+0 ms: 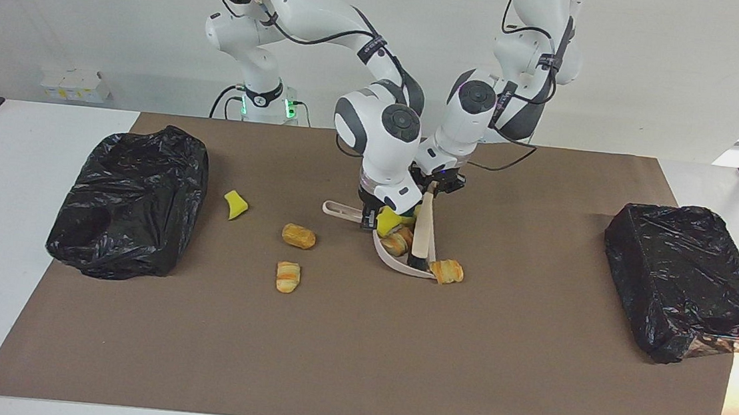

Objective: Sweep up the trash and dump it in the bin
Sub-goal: 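Sweep bread and sponges into the dustpan with the left gripper's brush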

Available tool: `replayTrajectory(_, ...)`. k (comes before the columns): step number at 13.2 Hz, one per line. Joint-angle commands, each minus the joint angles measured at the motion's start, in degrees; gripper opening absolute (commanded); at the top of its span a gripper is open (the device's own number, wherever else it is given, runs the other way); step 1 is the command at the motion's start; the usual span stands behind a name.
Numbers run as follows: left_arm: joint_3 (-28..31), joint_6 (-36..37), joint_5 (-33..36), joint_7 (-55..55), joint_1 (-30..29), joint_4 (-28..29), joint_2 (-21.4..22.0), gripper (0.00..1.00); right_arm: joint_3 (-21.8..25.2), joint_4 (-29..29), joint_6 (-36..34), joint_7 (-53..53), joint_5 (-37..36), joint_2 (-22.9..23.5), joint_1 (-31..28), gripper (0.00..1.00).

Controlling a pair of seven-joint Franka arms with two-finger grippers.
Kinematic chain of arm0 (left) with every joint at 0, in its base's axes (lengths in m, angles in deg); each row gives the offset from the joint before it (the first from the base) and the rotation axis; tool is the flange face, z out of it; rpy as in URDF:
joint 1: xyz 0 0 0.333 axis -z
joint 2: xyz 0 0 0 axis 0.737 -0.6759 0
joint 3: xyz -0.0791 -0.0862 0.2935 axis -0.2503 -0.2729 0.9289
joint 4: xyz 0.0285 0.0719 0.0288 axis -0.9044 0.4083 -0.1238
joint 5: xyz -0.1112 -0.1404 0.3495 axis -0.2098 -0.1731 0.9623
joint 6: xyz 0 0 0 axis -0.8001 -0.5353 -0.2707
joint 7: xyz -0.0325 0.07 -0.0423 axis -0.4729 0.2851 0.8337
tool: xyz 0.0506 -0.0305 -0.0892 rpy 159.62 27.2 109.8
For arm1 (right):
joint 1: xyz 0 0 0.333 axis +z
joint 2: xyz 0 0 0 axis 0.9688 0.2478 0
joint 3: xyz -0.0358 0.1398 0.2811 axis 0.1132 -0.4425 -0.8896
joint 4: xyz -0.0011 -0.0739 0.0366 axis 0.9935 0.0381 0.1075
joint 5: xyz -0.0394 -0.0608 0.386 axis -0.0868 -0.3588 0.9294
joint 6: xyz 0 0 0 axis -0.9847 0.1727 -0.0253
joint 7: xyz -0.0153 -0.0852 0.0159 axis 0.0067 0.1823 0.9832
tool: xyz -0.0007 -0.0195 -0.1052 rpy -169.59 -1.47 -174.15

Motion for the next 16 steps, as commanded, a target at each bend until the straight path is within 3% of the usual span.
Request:
replayTrajectory(1, 0.6, 10.9, -1.1, -1.8, -3.9, -6.3, 1.5, 0.0, -0.3, 1.1, 0.7, -1.2, 0.9, -0.8, -0.3, 0.0)
replayTrajectory(2, 0.6, 13.3, -0.7, -1.8, -5.6, -8.5, 1.4, 0.0, -0.3, 1.1, 0.6, -1.2, 0.9, -0.8, -0.3, 0.0)
replayTrajectory(5, 0.6, 9.5, -0.6, -8.1, -12.1, -8.4, 0.3, 0.0, -0.3, 1.0, 0.7, -1.3, 0.9, -0.8, -0.3, 0.0)
replayTrajectory(9, 0.6, 5.9, -0.6, -19.2, -18.6, -7.1, -4.7, 0.0, -0.3, 1.0, 0.7, -1.7, 0.9, -0.8, -0.2, 0.0)
replayTrajectory(12, 0.5, 2.7, -0.6, -24.3, -17.5, -0.9, -3.3, 0.0, -0.4, 1.0, 0.7, -1.8, 1.0, -0.8, -0.2, 0.0)
replayTrajectory(16, 0.3, 4.8, -0.8, -23.0, -8.0, 2.6, 0.2, 0.0, -0.3, 1.1, 0.6, -1.8, 1.0, -0.8, -0.2, 0.0)
